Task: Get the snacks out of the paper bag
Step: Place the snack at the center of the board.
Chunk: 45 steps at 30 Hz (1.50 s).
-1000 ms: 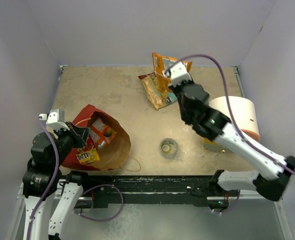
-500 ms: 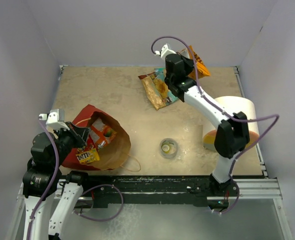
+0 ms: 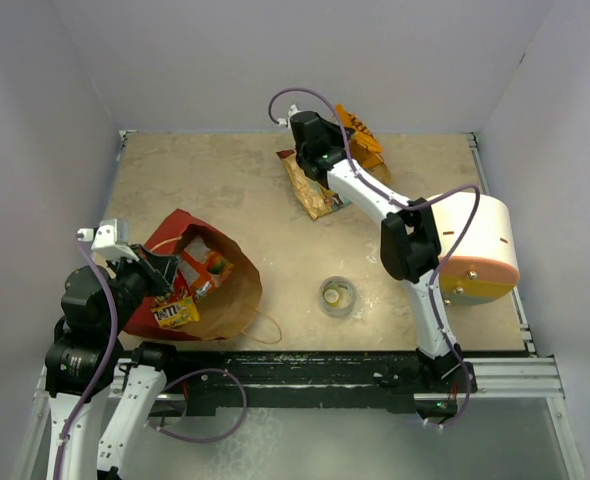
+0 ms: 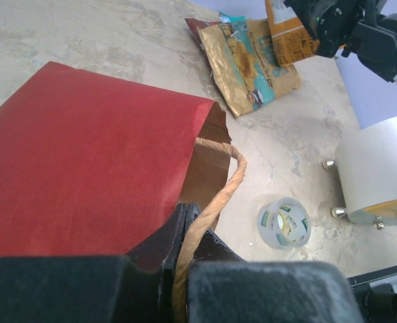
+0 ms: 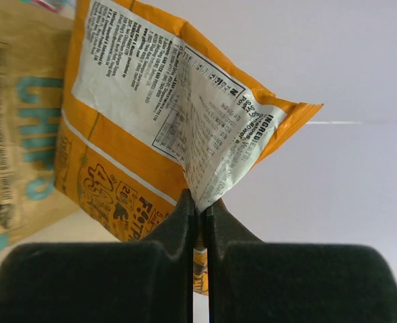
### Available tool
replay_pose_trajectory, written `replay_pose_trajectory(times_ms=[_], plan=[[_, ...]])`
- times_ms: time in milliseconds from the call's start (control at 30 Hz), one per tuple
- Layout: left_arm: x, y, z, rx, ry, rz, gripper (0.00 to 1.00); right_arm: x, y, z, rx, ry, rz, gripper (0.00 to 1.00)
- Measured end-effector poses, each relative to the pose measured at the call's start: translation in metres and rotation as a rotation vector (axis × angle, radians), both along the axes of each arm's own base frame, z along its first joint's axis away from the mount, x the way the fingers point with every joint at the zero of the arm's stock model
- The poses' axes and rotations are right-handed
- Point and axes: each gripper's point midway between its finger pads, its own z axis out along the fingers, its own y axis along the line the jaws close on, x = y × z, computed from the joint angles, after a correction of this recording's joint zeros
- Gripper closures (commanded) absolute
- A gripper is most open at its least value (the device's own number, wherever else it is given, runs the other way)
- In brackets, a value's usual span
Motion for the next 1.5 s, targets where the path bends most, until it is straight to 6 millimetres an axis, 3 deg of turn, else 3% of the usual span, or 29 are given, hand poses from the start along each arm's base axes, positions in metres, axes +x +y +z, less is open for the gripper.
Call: replay_pose_trajectory(times_ms=[300,533,733,800,900,1033,1233,1333,1500], plan=[[0.0,0.001,-0.001,0.001,0.002,0.004,1.0,0.007,0.051,-0.026,0.123,0.082,0.12,1.0],[0.0,0.002,-0.001,0.002,0.003,0.01,1.0,0.007,0.076,-0.072,0.161,0.162,0.155,0.8],[0.001,0.002,-0.001,0.002,0.003,0.014,1.0,0.003,0.106,-0.102,0.298,0.239,0.237,0.7],[0.001,0.002,-0.001,0.002,0.003,0.014,1.0,0.002,0.114,-0.105,0.352,0.249,0.255,0.62],[0.001,0.003,-0.001,0.001,0.003,0.015,1.0,0.001,0.125,-0.106,0.44,0.261,0.28,0.34],[0.0,0.003,0.0,0.001,-0.001,0.018,1.0,-0.002,0.144,-0.101,0.591,0.276,0.312,0.16],[0.0,0.003,0.0,0.001,-0.001,0.019,1.0,-0.028,0.166,-0.074,0.85,0.33,0.359,0.12],[0.0,0.003,0.0,0.001,-0.001,0.02,1.0,-0.058,0.161,-0.042,0.964,0.335,0.379,0.12],[0.0,0.004,0.0,0.001,0.0,0.022,1.0,-0.141,0.141,0.006,1.187,0.303,0.478,0.12]])
